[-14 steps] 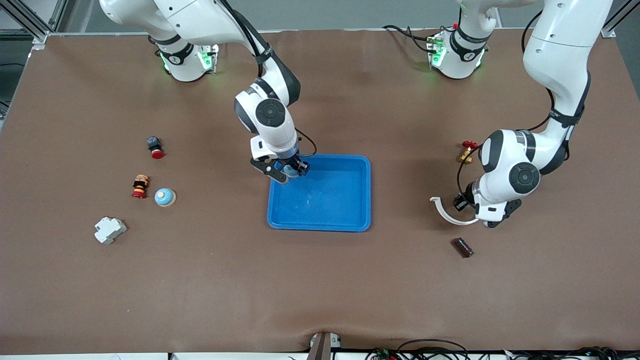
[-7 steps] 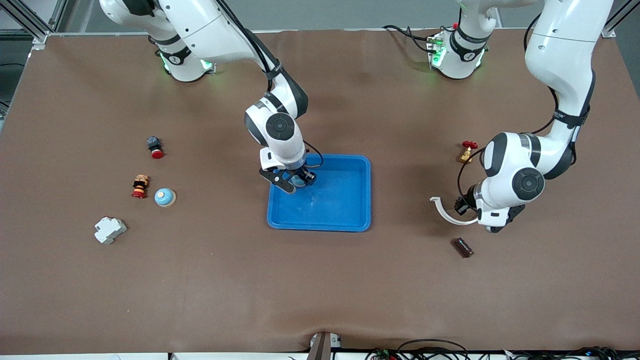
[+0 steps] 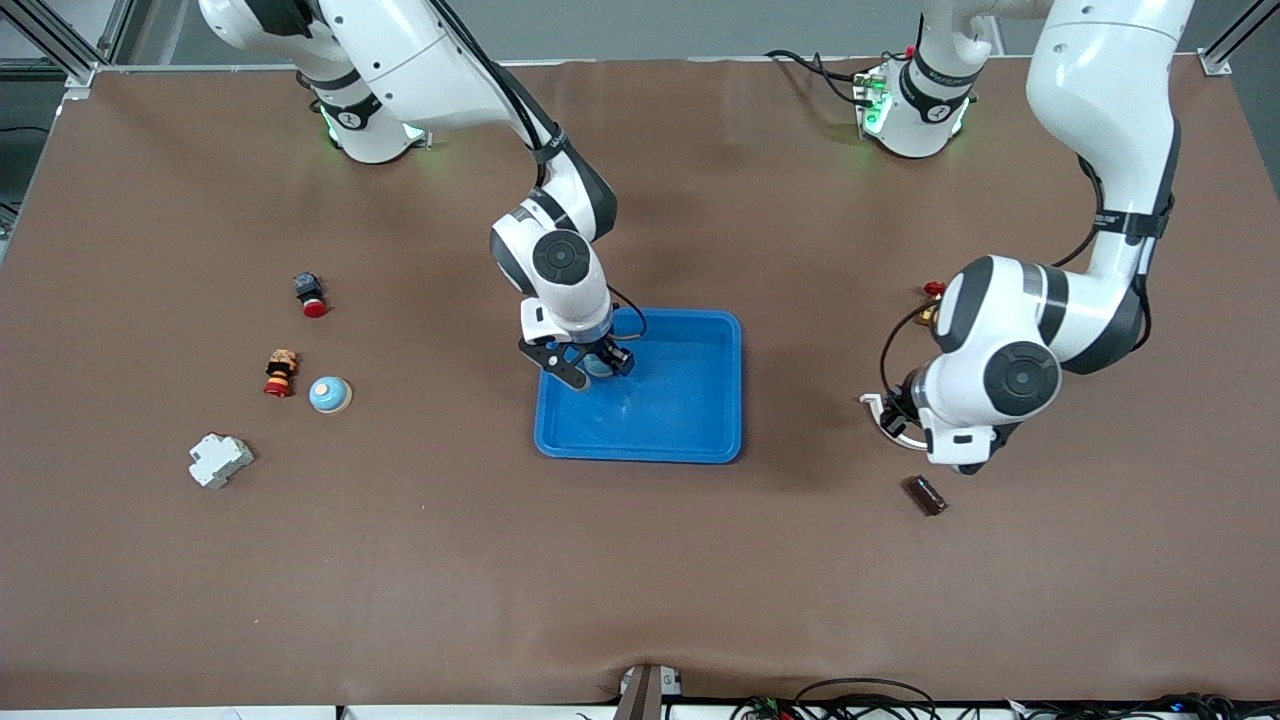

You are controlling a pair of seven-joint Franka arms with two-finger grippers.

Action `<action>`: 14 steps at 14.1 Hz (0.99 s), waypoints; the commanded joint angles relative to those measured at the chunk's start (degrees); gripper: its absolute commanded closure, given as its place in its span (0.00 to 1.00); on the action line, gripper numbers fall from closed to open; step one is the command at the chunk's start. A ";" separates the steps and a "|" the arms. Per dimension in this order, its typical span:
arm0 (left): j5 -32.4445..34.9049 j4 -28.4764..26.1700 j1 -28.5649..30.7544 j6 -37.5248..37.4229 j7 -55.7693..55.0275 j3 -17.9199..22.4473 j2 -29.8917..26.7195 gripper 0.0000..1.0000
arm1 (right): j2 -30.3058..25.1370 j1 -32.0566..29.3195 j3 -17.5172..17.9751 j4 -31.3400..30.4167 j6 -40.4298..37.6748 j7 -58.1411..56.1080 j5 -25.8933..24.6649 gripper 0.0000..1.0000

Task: Place electrolytic capacitor and blue bell in tray
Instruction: 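Lift the capacitor toward the tray while the right gripper returns to the bells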

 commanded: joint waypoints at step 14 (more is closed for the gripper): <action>-1.50 -0.08 -21.73 13.72 -34.42 -3.69 1.50 1.00 | -20.82 -24.14 -1.23 -12.00 -12.94 -50.12 -1.44 0.00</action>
